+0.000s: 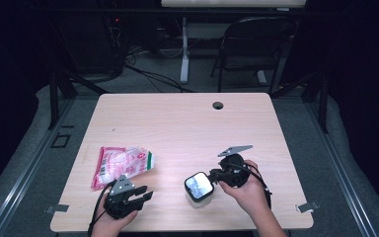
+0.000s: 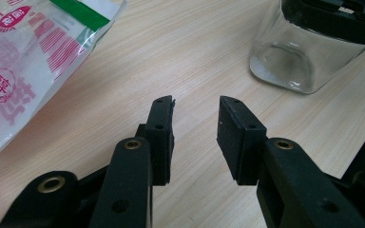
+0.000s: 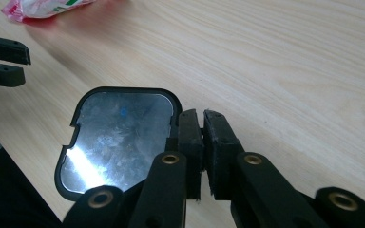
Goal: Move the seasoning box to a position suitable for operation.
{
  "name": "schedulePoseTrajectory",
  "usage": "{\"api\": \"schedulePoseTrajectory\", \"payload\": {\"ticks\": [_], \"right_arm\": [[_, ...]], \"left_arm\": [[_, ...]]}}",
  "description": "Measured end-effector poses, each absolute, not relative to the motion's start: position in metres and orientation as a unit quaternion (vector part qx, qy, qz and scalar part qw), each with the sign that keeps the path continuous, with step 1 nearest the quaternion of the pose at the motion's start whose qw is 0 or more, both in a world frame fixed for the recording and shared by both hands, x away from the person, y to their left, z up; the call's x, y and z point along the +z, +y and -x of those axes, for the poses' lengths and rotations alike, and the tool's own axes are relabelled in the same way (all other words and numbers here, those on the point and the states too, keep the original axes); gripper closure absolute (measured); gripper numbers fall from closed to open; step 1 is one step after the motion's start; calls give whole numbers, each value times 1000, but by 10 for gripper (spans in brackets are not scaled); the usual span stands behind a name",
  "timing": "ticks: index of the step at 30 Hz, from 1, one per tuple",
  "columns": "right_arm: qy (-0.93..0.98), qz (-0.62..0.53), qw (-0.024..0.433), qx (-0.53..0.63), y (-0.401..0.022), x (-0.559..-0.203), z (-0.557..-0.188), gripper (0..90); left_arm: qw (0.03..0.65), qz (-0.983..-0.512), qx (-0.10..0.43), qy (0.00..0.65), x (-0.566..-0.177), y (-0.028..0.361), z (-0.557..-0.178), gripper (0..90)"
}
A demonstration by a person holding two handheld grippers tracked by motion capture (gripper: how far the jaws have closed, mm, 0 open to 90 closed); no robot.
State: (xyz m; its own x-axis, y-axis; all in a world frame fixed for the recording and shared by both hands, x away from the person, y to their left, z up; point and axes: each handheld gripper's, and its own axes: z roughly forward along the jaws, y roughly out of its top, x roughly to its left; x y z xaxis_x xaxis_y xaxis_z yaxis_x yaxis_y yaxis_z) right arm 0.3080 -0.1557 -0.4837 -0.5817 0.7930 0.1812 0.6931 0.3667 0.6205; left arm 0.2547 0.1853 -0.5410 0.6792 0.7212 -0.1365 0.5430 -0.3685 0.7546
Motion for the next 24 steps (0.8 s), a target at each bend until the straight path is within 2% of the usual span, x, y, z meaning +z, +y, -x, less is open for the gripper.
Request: {"api": "schedulePoseTrajectory", "payload": {"ticks": [18, 24], "right_arm": [[811, -459, 57, 359, -162, -488, -309, 882], [806, -462, 52, 366, -164, -489, -309, 882]], "left_arm": [[413, -827, 103, 366, -538, 173, -251, 823], [415, -834, 96, 351, -532, 152, -254, 892]]}}
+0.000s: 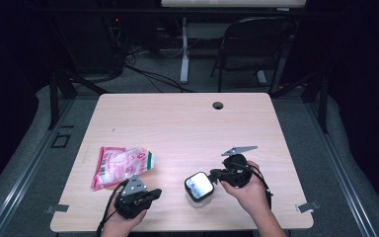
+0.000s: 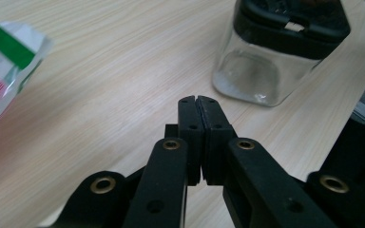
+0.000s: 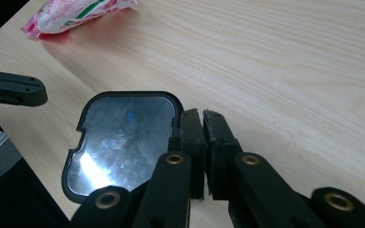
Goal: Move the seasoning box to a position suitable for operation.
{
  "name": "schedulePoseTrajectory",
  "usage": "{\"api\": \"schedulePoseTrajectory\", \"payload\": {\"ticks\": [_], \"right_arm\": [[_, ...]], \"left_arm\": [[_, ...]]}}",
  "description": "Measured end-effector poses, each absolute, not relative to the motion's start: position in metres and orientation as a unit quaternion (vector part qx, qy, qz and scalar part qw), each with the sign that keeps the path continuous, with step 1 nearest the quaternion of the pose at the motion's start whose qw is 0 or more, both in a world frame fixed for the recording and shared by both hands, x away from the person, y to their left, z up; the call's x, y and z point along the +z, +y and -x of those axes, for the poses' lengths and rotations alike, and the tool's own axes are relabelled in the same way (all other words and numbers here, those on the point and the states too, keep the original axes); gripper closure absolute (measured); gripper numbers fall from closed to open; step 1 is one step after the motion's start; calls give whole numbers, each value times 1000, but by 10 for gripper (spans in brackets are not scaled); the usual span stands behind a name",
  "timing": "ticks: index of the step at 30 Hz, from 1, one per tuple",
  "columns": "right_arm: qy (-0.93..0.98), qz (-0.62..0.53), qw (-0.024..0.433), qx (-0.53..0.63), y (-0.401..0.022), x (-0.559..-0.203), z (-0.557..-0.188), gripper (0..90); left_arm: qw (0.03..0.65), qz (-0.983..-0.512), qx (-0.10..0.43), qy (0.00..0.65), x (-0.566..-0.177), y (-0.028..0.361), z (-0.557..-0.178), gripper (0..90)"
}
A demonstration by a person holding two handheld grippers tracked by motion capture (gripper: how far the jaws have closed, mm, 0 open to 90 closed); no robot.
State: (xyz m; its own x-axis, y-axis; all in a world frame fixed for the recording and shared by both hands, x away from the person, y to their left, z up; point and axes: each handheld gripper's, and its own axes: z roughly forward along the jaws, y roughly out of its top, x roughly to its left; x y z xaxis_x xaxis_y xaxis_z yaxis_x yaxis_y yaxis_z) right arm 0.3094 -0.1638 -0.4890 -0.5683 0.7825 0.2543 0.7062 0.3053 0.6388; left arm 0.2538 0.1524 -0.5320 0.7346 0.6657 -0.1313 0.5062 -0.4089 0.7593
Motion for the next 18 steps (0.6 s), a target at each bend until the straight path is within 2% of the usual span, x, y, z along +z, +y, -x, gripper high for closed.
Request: {"api": "schedulePoseTrajectory", "payload": {"ticks": [18], "right_arm": [[804, -461, 53, 371, -164, -490, -309, 882]], "left_arm": [[423, -843, 84, 322, -528, 104, -264, 900]]}}
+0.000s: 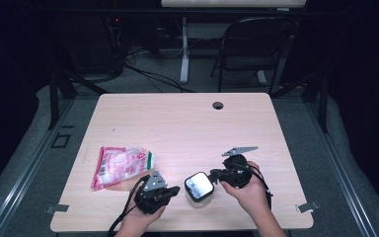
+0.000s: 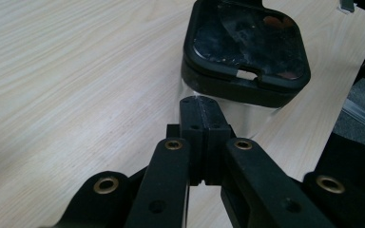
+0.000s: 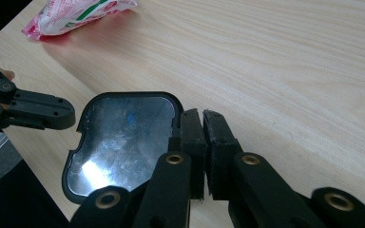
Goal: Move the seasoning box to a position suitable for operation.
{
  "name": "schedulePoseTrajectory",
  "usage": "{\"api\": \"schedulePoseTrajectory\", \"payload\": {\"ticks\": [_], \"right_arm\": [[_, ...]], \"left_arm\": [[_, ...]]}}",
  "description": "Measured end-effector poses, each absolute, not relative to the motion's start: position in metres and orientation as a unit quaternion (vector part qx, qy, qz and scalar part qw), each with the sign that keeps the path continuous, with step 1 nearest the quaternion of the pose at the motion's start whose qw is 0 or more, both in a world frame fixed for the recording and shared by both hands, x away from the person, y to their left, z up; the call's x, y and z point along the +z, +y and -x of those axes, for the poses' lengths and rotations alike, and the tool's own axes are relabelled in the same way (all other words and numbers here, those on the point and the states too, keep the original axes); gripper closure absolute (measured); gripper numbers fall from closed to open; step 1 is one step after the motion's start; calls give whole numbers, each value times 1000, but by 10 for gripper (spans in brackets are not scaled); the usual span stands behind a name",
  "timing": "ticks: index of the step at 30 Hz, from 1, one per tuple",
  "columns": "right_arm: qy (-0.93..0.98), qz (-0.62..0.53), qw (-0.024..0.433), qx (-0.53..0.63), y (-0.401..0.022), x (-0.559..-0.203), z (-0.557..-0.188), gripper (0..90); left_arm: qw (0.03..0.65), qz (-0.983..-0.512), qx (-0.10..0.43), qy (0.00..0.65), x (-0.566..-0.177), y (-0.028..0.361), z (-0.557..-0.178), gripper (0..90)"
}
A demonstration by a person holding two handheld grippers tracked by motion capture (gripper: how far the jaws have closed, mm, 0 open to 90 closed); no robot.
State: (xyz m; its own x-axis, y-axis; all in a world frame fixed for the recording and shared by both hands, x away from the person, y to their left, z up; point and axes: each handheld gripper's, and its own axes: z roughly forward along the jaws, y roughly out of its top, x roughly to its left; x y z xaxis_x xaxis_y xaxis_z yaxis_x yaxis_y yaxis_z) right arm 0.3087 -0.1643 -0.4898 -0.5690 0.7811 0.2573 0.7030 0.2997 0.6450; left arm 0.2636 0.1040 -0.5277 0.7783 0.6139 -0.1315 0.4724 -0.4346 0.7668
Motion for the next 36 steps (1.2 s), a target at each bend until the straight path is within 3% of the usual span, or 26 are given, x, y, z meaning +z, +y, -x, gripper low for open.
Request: {"api": "schedulePoseTrajectory", "payload": {"ticks": [36], "right_arm": [[807, -461, 50, 367, -166, -489, -308, 880]], "left_arm": [[418, -850, 80, 311, -524, 91, -267, 900]]}}
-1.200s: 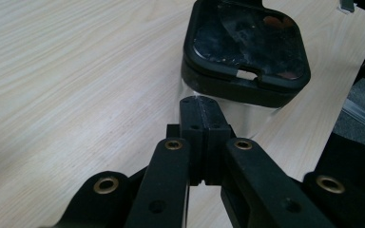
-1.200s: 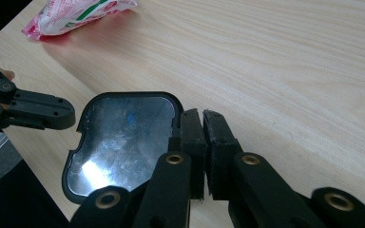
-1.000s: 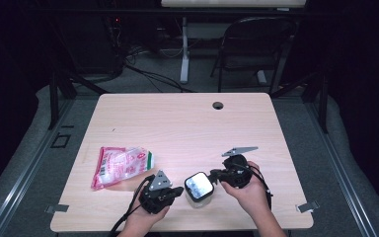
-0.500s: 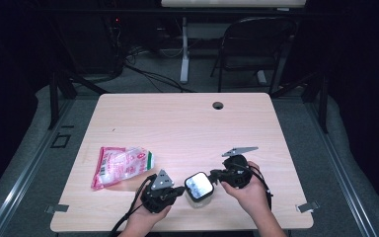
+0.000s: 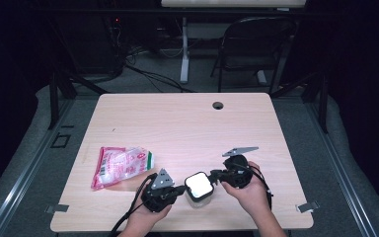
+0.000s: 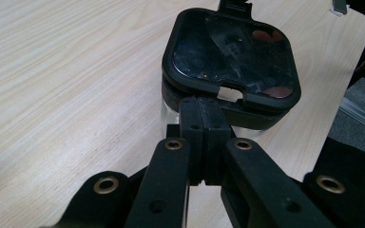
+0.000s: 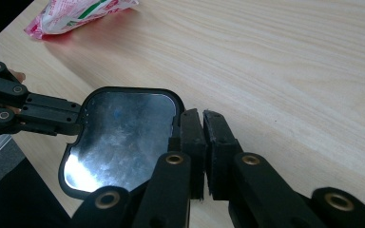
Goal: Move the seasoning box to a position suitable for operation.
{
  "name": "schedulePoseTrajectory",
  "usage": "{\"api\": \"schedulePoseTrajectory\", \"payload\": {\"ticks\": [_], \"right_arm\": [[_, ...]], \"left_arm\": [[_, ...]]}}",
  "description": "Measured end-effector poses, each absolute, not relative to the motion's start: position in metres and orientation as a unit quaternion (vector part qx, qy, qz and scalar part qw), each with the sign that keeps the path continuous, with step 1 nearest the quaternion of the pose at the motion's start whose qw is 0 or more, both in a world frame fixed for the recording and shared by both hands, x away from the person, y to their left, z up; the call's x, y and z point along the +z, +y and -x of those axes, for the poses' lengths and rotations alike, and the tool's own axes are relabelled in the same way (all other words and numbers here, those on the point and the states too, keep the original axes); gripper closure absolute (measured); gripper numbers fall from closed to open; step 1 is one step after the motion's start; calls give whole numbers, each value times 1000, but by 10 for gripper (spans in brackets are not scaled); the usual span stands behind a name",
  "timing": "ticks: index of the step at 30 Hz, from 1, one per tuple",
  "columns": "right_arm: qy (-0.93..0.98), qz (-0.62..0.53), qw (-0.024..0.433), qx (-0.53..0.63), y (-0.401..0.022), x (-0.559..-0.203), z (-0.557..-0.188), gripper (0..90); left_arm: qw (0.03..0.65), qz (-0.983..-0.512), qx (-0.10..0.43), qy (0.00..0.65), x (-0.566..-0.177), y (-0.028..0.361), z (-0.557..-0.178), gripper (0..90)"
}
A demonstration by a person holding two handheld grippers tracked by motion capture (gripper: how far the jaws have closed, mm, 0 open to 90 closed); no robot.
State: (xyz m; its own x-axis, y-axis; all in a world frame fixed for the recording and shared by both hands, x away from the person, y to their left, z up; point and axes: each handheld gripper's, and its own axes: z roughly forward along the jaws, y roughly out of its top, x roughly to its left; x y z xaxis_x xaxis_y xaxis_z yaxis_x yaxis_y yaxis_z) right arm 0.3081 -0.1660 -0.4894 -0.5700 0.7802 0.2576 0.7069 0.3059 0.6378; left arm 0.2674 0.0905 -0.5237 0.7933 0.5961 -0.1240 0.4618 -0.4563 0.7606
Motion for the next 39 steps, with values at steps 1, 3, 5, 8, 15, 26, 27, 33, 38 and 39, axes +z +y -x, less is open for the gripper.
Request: {"api": "schedulePoseTrajectory", "payload": {"ticks": [1, 3, 5, 8, 15, 26, 27, 33, 38, 39], "right_arm": [[807, -461, 50, 367, -166, -489, -308, 880], [806, -461, 50, 367, -166, -490, -308, 880], [806, -461, 49, 368, -166, -490, -308, 880], [806, -461, 49, 368, -166, -490, -308, 879], [812, -455, 49, 364, -166, -487, -306, 832], [824, -429, 46, 366, -165, -478, -296, 708], [825, -429, 43, 365, -165, -477, -295, 694], [832, -416, 34, 366, -167, -473, -286, 620], [842, -399, 38, 360, -167, -472, -280, 579], [845, -396, 36, 358, -166, -473, -278, 568]], "left_arm": [[420, -848, 81, 312, -524, 90, -267, 900], [418, -850, 80, 310, -523, 90, -268, 900], [418, -850, 81, 310, -522, 89, -268, 900], [419, -849, 82, 311, -522, 89, -268, 900], [417, -850, 86, 309, -517, 88, -268, 900], [417, -852, 89, 305, -508, 84, -272, 900], [418, -851, 89, 305, -506, 83, -272, 900], [424, -848, 89, 307, -500, 81, -275, 882], [425, -849, 85, 301, -498, 79, -277, 873], [426, -850, 85, 299, -497, 79, -277, 871]]}}
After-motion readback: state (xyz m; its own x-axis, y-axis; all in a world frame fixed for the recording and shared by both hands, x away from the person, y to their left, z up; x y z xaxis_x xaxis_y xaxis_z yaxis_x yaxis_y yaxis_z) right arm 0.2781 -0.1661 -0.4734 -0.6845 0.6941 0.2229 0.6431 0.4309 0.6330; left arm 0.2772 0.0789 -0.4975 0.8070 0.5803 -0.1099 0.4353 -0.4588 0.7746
